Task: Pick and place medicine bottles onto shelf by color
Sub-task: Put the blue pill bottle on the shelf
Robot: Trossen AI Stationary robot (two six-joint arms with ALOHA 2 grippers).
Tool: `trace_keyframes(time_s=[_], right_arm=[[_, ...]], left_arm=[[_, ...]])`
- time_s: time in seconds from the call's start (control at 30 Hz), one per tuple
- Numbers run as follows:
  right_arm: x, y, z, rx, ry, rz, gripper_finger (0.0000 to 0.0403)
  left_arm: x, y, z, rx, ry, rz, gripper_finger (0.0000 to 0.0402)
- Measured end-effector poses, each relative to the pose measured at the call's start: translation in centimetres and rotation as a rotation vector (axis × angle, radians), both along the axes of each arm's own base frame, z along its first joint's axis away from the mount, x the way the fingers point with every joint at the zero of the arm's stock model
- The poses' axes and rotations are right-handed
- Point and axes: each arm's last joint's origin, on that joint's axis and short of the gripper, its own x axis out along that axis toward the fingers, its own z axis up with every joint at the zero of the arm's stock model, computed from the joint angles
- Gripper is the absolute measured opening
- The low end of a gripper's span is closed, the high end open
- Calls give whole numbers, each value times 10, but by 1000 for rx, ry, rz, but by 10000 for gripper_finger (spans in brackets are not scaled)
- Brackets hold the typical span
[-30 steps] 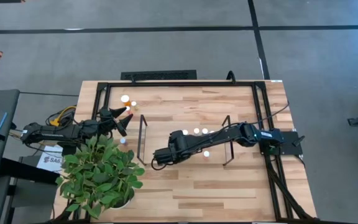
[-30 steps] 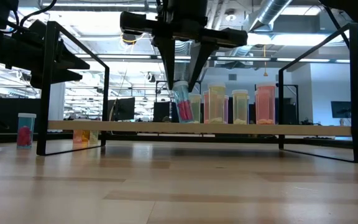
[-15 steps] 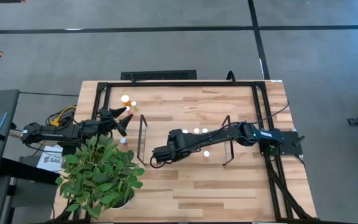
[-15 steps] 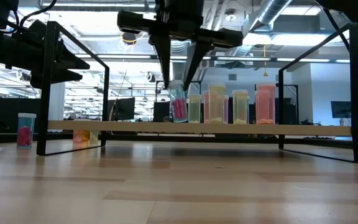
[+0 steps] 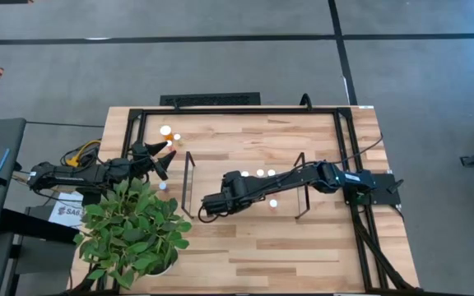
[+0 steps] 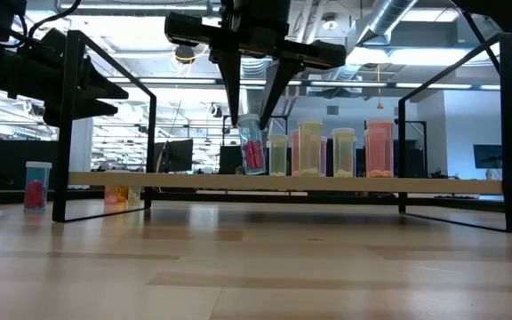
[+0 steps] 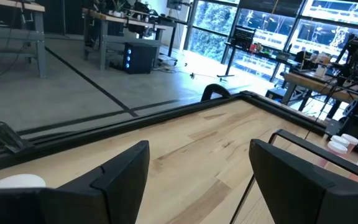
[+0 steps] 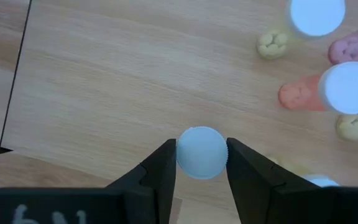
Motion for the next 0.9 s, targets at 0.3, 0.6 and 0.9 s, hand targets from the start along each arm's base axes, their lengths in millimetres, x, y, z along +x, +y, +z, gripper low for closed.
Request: trace_keyframes(time_s=[0.3, 0.6, 0.9], right_arm=[[0, 0, -2, -1, 3, 4, 158], [-1, 3, -2, -2, 4, 14, 158], [-2, 9, -2, -2, 6, 27, 158]], left_arm=[[0, 0, 0, 0, 0, -1, 265], [0, 0, 0, 0, -1, 0, 265], [0, 0, 0, 0, -1, 0, 265]])
